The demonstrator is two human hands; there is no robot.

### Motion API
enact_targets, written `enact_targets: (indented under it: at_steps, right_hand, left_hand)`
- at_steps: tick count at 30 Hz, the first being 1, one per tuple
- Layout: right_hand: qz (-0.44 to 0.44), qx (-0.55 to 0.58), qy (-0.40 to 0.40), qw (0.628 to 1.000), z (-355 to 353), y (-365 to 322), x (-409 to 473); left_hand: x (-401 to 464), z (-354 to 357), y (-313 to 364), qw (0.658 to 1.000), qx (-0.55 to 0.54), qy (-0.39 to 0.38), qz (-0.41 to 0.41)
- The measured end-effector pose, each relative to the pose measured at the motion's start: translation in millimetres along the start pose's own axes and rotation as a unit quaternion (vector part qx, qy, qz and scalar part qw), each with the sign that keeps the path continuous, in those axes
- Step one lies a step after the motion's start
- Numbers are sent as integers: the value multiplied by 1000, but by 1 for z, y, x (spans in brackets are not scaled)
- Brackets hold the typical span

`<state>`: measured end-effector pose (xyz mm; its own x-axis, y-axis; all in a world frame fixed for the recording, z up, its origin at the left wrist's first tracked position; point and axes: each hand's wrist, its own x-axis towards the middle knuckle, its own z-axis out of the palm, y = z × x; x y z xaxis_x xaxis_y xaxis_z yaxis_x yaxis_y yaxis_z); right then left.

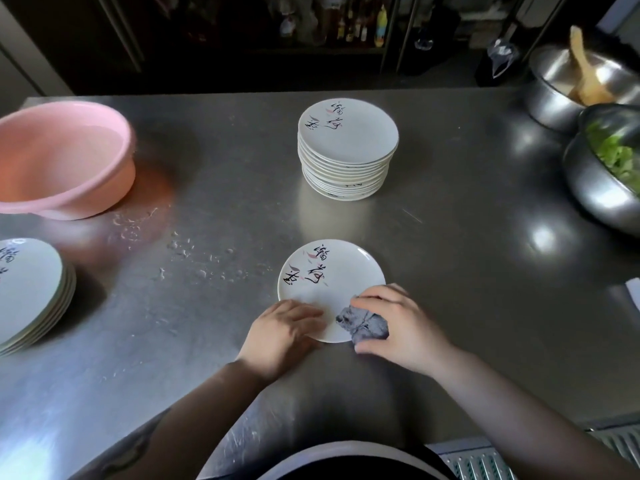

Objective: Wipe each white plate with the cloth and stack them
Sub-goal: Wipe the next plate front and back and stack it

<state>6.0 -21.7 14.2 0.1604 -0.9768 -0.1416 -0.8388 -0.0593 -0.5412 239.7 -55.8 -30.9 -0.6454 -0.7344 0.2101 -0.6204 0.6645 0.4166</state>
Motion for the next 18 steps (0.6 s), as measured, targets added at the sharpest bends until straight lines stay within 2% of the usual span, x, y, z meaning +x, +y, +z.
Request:
enact_targets:
  at_steps: [3,10,12,14,16,18]
  right_hand:
    - [-13,-45,-56,997,-4,6,-2]
    - [-62,-43,29,997,-1,8,-2]
    - [-52,-2,66,996,-5,7,-1]
    - [-31,79,136,987,-12,5,1]
    - [-12,137,217,966,-23,0,5]
    - [15,197,261,945,-34,-8,11]
  left_hand:
    - [-1,2,-4,999,22,12,38]
    - [0,-1,-6,991,35,48,121]
    - [3,-6,-6,988,39,64,137]
    - [9,-13,-3,985,33,93,143]
    - [19,-25,1,984,28,127,125]
    - [32,-38,6,982,35,164,84]
